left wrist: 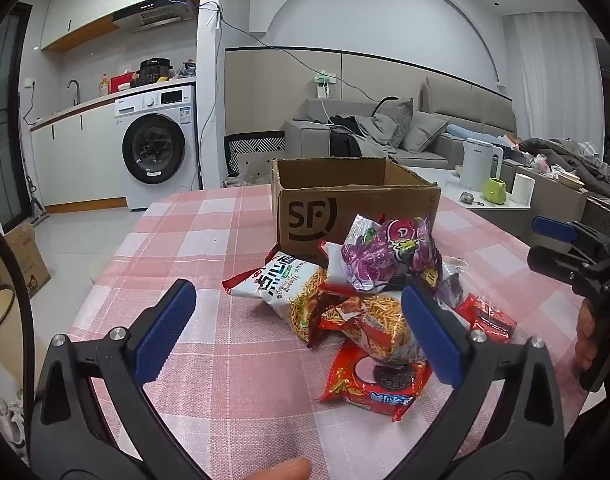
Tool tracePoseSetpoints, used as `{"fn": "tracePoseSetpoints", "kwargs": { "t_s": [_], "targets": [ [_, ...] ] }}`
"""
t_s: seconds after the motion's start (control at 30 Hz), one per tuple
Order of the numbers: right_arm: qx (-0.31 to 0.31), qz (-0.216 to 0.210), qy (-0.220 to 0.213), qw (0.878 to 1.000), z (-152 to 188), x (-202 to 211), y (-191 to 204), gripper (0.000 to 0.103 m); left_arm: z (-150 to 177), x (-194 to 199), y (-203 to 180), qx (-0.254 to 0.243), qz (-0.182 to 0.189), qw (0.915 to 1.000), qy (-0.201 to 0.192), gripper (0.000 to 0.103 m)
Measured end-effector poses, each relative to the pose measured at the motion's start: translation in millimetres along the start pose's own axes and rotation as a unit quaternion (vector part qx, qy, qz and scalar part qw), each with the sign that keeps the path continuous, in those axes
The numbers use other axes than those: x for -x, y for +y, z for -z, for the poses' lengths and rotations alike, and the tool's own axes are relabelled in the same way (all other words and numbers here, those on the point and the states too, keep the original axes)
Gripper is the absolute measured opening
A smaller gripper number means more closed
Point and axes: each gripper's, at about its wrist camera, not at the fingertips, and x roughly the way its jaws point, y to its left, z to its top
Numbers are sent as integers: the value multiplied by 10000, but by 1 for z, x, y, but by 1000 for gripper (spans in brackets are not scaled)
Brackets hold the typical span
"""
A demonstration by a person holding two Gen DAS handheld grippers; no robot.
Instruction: Organize snacks
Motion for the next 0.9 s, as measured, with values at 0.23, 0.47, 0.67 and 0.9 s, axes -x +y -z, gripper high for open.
{"fn": "tracePoseSetpoints", "kwargs": {
  "t_s": [0.23,0.47,0.67,0.9],
  "targets": [
    [5,5,44,10000,0,-1,0,103,0,2,-1,-33,-15,10000,89,102],
    [18,14,53,10000,0,-1,0,103,0,-2,0,22,-7,9999,162,102],
    [15,8,53,10000,0,-1,0,103,-1,-4,1,16,-11,9999,137,102],
    [14,11,57,10000,0,-1,0,103,-1,0,-1,16,-9,9999,141,102]
  ]
}}
